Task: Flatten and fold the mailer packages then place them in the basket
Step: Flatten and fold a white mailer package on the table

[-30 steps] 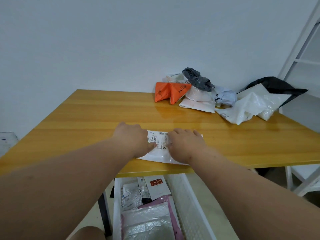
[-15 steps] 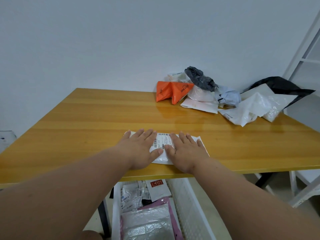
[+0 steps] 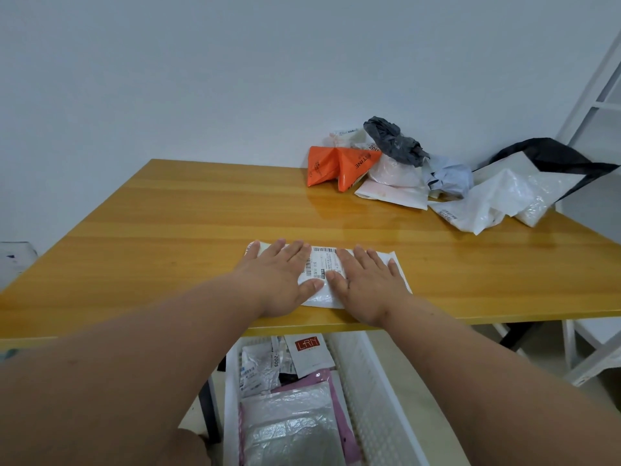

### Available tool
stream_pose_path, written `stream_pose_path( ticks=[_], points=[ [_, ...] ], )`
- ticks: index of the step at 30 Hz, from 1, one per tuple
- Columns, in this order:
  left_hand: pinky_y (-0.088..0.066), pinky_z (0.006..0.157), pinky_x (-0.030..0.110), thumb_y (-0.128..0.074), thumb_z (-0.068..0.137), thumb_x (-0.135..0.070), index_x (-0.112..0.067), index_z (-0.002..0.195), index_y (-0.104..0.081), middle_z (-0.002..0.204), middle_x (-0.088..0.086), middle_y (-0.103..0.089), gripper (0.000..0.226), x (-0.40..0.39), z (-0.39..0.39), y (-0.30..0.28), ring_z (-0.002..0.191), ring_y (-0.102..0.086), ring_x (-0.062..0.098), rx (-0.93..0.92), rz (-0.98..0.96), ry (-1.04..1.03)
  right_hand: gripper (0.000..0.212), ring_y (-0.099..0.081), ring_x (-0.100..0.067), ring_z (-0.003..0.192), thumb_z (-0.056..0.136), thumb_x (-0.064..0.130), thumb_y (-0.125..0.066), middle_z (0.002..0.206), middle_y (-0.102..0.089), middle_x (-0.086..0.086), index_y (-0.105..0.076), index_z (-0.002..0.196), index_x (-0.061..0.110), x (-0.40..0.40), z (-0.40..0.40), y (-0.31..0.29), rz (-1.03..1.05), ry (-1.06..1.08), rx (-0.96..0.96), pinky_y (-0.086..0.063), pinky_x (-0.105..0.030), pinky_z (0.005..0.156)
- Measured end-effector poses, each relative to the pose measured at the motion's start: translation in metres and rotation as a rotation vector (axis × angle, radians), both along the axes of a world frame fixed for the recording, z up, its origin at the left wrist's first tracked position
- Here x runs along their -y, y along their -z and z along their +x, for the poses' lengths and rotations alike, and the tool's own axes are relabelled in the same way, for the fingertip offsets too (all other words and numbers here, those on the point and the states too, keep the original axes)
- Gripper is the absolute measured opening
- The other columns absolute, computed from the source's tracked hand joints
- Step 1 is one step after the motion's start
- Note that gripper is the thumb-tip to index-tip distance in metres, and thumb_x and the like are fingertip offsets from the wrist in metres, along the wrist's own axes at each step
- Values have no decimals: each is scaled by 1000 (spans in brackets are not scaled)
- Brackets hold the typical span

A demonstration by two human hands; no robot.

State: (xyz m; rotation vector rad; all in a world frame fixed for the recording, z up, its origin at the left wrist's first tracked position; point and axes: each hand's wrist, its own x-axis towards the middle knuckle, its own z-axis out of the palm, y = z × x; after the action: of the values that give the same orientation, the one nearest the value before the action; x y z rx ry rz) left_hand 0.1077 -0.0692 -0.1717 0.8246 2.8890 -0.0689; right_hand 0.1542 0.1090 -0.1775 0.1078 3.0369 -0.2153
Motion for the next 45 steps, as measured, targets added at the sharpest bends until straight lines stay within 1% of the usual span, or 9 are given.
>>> stream_pose_path(
  ticks=[6, 13, 24, 30, 33, 38, 41, 43, 45],
  points=[
    [3, 121, 52, -10, 95, -67, -25, 155, 13, 163, -8, 13, 77, 0, -1, 3, 150, 12, 17, -18, 4, 4, 65, 11, -24, 151, 100, 58, -13, 165, 8, -5, 0, 157, 29, 0, -1, 3, -14, 5, -2, 7, -49, 120],
    [4, 121, 52, -10, 95, -68, -26, 155, 13, 163, -9, 14, 77, 0, -1, 4, 150, 13, 17, -15, 17, -7, 64, 11, -23, 151, 100, 58, -14, 165, 8, -5, -1, 156, 30, 0, -1, 3, -11, 10, -10, 6, -49, 121],
    [5, 120, 52, -11, 95, -68, -26, 155, 13, 163, -9, 14, 77, 0, 1, 5, 150, 13, 17, -14, 17, -12, 64, 15, -22, 150, 100, 59, -15, 164, 13, -2, 1, 156, 32, 1, 1, 0, -30, 23, 11, 9, -49, 120],
    [5, 120, 52, -11, 95, -68, -26, 155, 13, 163, -9, 14, 77, 0, 2, 5, 150, 14, 17, -20, 14, -12, 64, 10, -21, 151, 99, 61, -17, 165, 10, 0, 0, 156, 35, 0, -1, -3, -50, 36, 48, 7, -49, 121],
    [6, 120, 52, -11, 95, -68, -26, 155, 11, 163, -9, 14, 77, 1, 2, 6, 150, 14, 17, -23, 21, -8, 65, 4, -21, 151, 99, 62, -19, 165, 2, 0, -3, 156, 35, 0, -1, -7, -58, 40, 64, 3, -48, 121],
    [7, 120, 52, -14, 96, -67, -27, 155, 10, 163, -9, 14, 76, 5, 4, 3, 149, 16, 16, -22, 12, 25, 70, -15, -28, 147, 95, 68, -29, 161, -18, -3, -14, 154, 34, 1, 3, -21, -22, 38, 87, -13, -50, 118],
    [7, 120, 52, -16, 96, -65, -29, 156, 8, 163, -10, 14, 74, 8, 7, -3, 149, 17, 15, -4, -1, 57, 72, -24, -28, 141, 88, 74, -38, 151, -31, -5, -28, 148, 35, 2, 6, -30, 21, 53, 83, -19, -52, 112],
    [8, 120, 52, -19, 98, -63, -29, 156, 6, 163, -11, 14, 72, 9, 8, -7, 149, 18, 15, 0, -18, 69, 74, -30, -27, 136, 81, 78, -44, 145, -38, -3, -36, 140, 35, 3, 8, -32, 47, 61, 48, -23, -51, 108],
    [9, 120, 51, -23, 99, -59, -29, 157, 3, 163, -10, 13, 70, 7, 11, -11, 149, 19, 15, -18, -40, 68, 82, -33, -26, 134, 74, 84, -47, 144, -40, -2, -37, 138, 34, 4, 11, -32, 61, 71, 11, -25, -50, 106]
  ],
)
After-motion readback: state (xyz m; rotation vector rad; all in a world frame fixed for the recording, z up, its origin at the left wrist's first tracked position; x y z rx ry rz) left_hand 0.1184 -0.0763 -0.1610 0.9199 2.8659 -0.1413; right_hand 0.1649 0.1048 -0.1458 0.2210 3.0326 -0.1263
